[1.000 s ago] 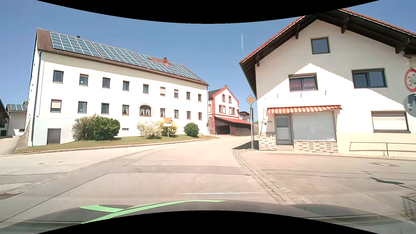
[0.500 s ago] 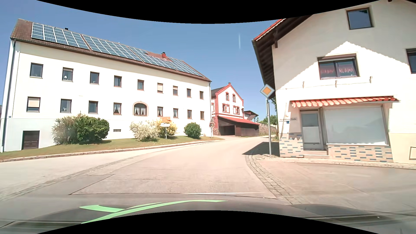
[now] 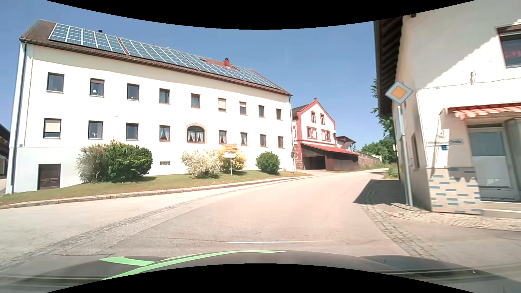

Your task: Follow the waypoints while adhering to traffic rules and regulations

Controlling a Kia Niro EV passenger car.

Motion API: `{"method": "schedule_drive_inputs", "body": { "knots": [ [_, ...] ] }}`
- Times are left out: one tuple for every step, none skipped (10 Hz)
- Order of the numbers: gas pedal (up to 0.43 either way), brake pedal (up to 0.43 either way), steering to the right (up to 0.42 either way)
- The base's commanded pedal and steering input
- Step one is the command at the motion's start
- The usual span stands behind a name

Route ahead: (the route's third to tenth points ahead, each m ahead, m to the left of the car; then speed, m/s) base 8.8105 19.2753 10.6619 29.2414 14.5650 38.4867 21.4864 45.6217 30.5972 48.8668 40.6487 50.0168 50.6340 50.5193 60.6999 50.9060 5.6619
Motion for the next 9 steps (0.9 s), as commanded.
{"method": "schedule_drive_inputs", "body": {
  "knots": [
    [0.02,0.0,-0.313],
    [0.02,0.0,-0.34],
    [0.039,0.0,-0.354],
    [0.059,0.0,-0.372],
    [0.059,0.0,-0.386],
    [0.087,0.0,-0.403],
    [0.087,0.0,-0.43],
    [0.087,0.0,-0.45],
    [0.087,0.0,-0.47]
  ]
}}
